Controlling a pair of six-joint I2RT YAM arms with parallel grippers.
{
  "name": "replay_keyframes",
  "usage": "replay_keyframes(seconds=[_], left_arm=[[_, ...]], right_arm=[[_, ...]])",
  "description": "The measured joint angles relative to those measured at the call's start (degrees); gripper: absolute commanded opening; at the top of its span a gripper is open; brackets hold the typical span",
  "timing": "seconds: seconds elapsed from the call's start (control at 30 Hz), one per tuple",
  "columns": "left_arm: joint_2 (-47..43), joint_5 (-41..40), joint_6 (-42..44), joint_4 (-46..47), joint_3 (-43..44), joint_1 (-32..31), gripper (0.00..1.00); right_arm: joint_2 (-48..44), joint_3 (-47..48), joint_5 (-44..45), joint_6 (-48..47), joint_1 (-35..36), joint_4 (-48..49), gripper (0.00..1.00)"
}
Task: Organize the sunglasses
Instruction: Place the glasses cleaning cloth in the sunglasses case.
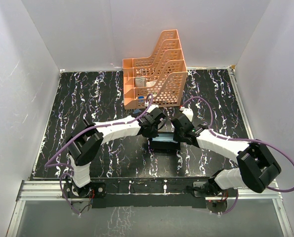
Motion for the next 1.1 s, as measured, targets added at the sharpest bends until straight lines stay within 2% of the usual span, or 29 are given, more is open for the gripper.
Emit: replay_keyframes(seconds=[0.53,0.77,0.93,1.1], left_arm=[[-0.8,0.4,1.2,3.8,-1.4,0.0,0.0],[-8.1,0.1,1.9,3.5,-3.0,0.0,0.0],[-11.0,-0.6,3.6,5.2,-3.9,0.0,0.0],[-7.2,-0.6,5.3,7.2,-3.8,0.0,0.0]], right_arm=[[-0.2,0.0,-1.2,-0.9,0.5,1.1,0.0],[-3.9,0.0,-1.6,-0.9,1.4,1.0,0.0],[-7.5,0.0,-2.1,-0.6,3.5,0.7,0.0],[-11.0,-0.7,-2.7,0.9,8.7,-0.2,0.0]])
